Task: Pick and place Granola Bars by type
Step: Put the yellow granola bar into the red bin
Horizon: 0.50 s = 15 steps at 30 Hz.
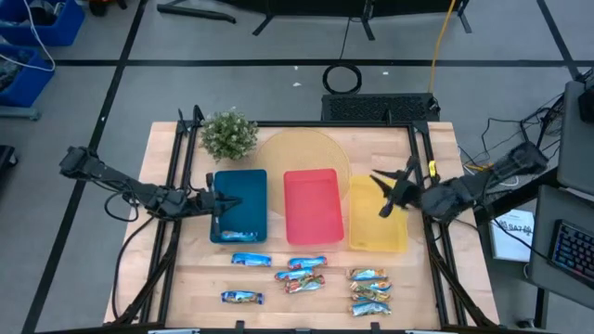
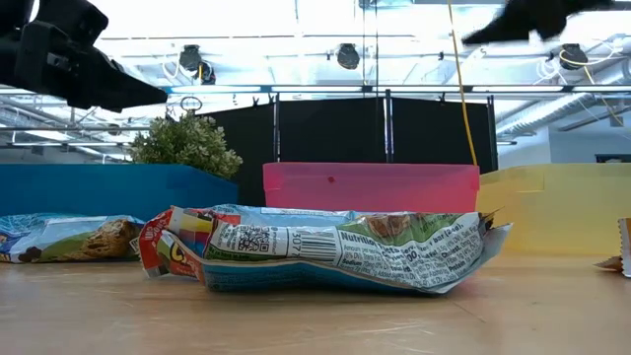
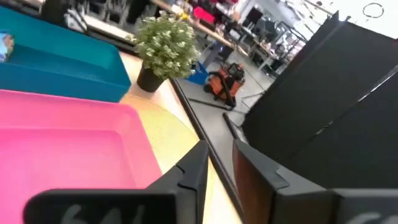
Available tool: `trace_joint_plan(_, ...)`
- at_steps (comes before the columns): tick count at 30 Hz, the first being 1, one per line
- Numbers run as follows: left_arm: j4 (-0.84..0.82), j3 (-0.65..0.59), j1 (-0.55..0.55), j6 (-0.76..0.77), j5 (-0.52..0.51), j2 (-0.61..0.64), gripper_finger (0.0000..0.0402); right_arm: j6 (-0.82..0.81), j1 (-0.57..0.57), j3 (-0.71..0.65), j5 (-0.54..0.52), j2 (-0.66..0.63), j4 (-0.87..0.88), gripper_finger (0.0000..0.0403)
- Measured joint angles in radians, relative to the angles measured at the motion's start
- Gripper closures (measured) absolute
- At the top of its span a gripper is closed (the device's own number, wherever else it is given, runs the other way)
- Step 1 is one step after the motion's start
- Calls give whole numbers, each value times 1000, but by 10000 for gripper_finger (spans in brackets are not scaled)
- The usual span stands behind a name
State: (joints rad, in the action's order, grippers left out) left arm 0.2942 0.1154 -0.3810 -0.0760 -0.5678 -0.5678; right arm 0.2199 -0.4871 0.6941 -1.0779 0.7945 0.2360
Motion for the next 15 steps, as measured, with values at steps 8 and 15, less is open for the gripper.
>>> trace_joint_plan(8, -2, 0, 0, -21, 3, 0, 357, -325, -210, 571, 70, 549, 439, 288)
trace_joint_plan(15, -9, 0, 0, -20, 6, 0, 357, -634, -312, 894, 293, 888, 763, 286)
